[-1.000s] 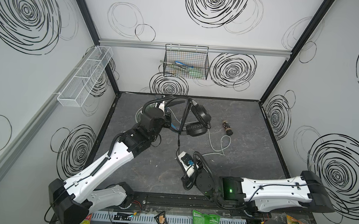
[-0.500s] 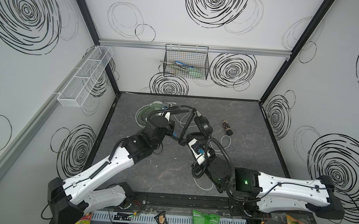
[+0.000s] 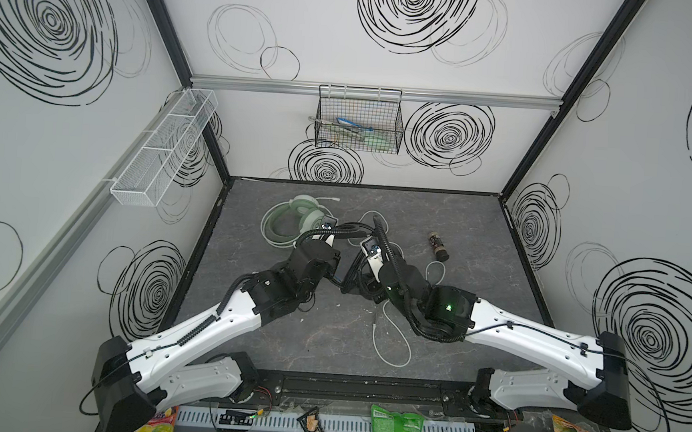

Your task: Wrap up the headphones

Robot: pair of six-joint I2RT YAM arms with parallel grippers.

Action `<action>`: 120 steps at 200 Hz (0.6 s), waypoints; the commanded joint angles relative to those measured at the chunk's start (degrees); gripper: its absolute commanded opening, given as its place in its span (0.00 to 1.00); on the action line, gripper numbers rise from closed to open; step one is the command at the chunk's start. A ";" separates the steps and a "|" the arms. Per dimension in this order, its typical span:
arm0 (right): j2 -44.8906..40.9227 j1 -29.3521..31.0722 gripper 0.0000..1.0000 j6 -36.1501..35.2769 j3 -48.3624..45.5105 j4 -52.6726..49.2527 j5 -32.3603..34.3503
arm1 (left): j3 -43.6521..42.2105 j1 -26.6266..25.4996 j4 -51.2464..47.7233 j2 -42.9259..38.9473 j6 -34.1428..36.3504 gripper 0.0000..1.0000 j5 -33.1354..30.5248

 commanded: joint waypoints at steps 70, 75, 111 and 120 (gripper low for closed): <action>6.94 -10.72 0.08 3.99 -5.51 5.23 -11.91 | -7.76 3.49 7.70 -1.38 -11.00 0.00 16.84; 7.56 -10.67 0.09 4.12 -5.26 5.72 -12.08 | -8.01 3.46 7.92 -1.12 -11.46 0.00 17.62; 13.58 -12.43 0.20 5.48 -2.52 5.19 -11.18 | -9.49 4.10 9.81 -1.11 -14.05 0.00 21.08; 14.99 -12.97 0.25 5.74 -1.68 4.60 -10.30 | -9.58 4.09 10.07 -1.12 -14.32 0.00 21.55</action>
